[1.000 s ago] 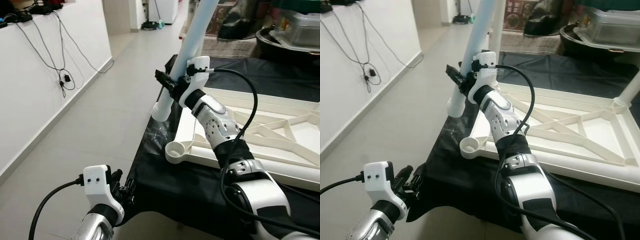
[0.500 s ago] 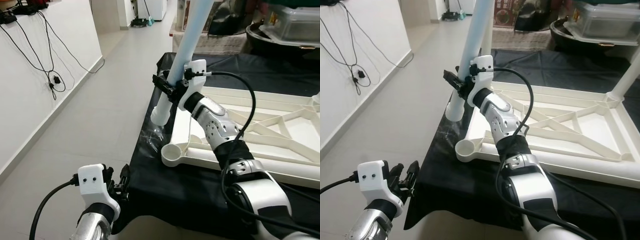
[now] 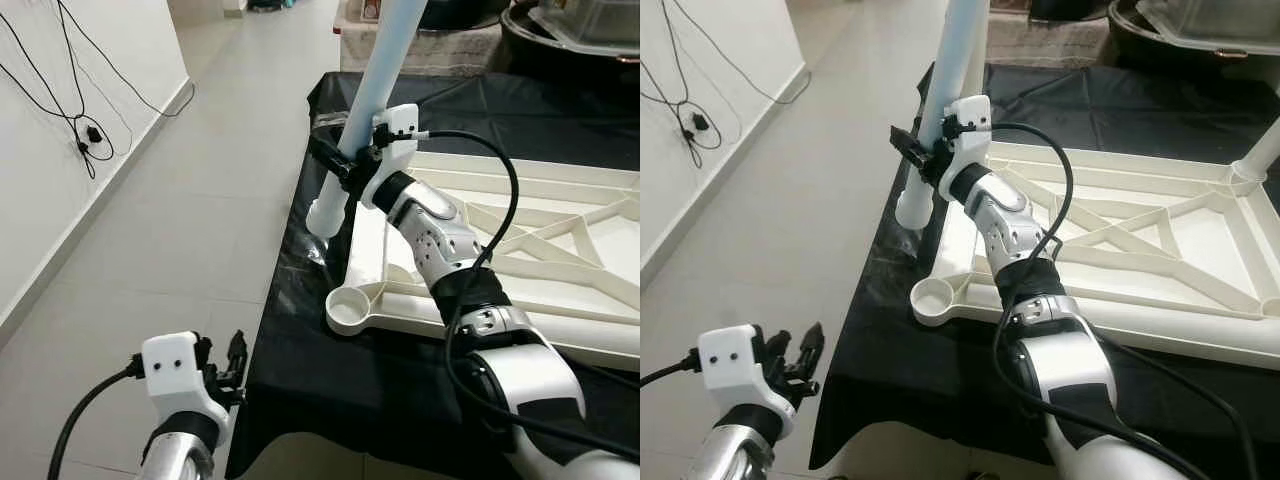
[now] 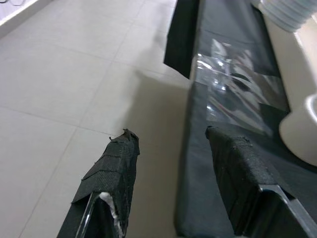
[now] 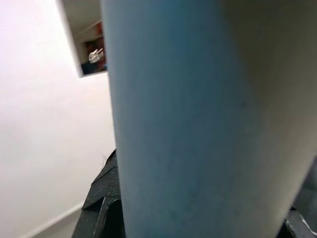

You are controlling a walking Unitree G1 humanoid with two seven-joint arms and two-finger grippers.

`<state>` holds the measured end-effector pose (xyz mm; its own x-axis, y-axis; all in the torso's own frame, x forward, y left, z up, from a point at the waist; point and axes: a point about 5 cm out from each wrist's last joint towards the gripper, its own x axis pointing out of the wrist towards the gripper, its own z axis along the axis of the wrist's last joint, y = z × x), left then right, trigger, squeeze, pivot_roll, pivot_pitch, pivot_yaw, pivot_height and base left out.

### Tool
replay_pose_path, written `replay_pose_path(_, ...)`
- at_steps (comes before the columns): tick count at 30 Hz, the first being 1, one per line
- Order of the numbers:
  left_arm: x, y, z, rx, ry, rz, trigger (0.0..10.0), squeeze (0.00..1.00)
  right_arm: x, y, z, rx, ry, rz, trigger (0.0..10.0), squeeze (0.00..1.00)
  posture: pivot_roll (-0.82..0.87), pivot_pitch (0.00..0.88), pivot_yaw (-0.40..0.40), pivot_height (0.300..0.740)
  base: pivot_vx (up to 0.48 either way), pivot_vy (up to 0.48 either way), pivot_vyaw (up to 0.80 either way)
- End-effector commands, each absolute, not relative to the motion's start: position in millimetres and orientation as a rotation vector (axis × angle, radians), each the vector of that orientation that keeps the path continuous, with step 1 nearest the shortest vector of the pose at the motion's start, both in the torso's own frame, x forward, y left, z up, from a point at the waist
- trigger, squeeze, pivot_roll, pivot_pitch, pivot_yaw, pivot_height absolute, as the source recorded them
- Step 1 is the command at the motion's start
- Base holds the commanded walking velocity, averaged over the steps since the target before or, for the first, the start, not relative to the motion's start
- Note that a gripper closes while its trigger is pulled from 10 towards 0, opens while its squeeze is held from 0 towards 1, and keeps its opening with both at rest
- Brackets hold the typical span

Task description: Building children table

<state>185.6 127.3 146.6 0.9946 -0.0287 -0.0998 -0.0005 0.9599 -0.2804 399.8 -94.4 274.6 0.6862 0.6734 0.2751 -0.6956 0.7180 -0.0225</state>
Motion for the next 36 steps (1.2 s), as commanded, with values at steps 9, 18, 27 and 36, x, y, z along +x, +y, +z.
replay_pose_path(9,173.6,125.2,151.8,-0.26,0.104,-0.032,10.0,0.0,389.4,-118.8,300.2,-0.036,-0.255,1.189,10.0,0.0,0.05,0.267,-0.044,0.74,0.0,0.0,0.0)
replay_pose_path(18,165.6,123.5,153.2,-0.267,0.108,-0.051,10.0,0.0,375.0,-118.9,286.2,-0.162,-0.172,1.507,10.0,0.0,0.06,0.284,-0.046,0.74,0.0,0.0,0.0)
replay_pose_path(27,147.7,118.5,150.6,-0.27,0.16,-0.134,10.0,0.0,363.1,-114.5,279.2,-0.218,-0.137,1.68,10.0,0.0,0.1,0.302,-0.034,0.74,0.0,0.0,0.0)
replay_pose_path(36,147.0,121.8,151.1,-0.259,0.159,-0.113,10.0,0.0,374.2,-119.0,280.7,-0.195,-0.153,1.554,10.0,0.0,0.1,0.292,-0.027,0.74,0.0,0.0,0.0)
